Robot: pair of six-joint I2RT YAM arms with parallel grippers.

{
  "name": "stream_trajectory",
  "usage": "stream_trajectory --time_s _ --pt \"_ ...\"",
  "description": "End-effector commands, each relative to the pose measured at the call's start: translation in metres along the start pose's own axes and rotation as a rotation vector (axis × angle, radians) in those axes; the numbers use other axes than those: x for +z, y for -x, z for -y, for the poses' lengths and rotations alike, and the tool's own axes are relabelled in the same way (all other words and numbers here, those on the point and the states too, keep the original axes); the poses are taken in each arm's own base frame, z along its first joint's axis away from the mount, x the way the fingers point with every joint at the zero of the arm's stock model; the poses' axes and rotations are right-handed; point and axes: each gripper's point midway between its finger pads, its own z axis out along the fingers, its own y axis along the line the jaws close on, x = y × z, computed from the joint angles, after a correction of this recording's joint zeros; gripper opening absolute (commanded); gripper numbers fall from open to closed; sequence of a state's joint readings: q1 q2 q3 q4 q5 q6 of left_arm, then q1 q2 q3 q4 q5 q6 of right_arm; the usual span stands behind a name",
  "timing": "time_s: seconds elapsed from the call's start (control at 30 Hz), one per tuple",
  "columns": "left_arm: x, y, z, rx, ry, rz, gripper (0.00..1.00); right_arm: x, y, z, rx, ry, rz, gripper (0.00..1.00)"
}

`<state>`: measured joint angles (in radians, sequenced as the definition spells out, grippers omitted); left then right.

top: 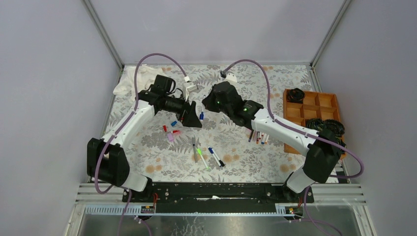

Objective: Open the pen caps

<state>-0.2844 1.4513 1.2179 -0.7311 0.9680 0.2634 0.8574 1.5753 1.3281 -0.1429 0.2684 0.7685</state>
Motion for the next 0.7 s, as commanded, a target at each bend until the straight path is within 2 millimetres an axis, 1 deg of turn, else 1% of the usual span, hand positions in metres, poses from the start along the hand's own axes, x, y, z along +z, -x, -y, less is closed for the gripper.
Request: stream_trajectory --time_s 0.0,0.17,0.33,0.4,0.47,0.5,0.53,0.57,0.6,0.67 --pt "0.010 0.010 -0.007 0.002 -0.023 0.019 0.83 0.002 0.006 -0.018 0.088 0.056 0.020 0.00" --pt "0.015 0.011 -0.008 0.000 -0.040 0.019 0.74 0.002 0.000 -0.018 0.125 0.064 0.003 0.00" --pt "0.015 0.015 -0.014 -0.001 -0.019 0.019 0.59 0.000 -0.007 -0.015 0.140 0.067 -0.017 0.00" --pt "0.015 0.015 -0.015 0.001 -0.018 0.020 0.51 0.000 -0.012 -0.012 0.144 0.063 -0.029 0.00" --pt "0.015 0.015 -0.017 0.008 -0.008 0.019 0.42 0.000 -0.018 -0.009 0.148 0.061 -0.047 0.00" --pt "0.015 0.015 -0.018 0.013 -0.004 0.018 0.36 -0.001 -0.020 -0.008 0.149 0.063 -0.055 0.00" --pt "0.015 0.014 -0.019 0.021 0.003 0.013 0.27 -0.003 -0.022 -0.007 0.151 0.064 -0.064 0.00" --pt "0.015 0.012 -0.020 0.029 0.008 0.007 0.19 -0.005 -0.023 -0.006 0.150 0.062 -0.069 0.00" --pt "0.014 0.011 -0.022 0.042 0.017 -0.001 0.12 -0.008 -0.022 -0.005 0.148 0.060 -0.067 0.00" --pt "0.012 0.004 -0.025 0.062 0.037 -0.026 0.02 -0.014 -0.018 0.000 0.138 0.047 -0.066 0.04"
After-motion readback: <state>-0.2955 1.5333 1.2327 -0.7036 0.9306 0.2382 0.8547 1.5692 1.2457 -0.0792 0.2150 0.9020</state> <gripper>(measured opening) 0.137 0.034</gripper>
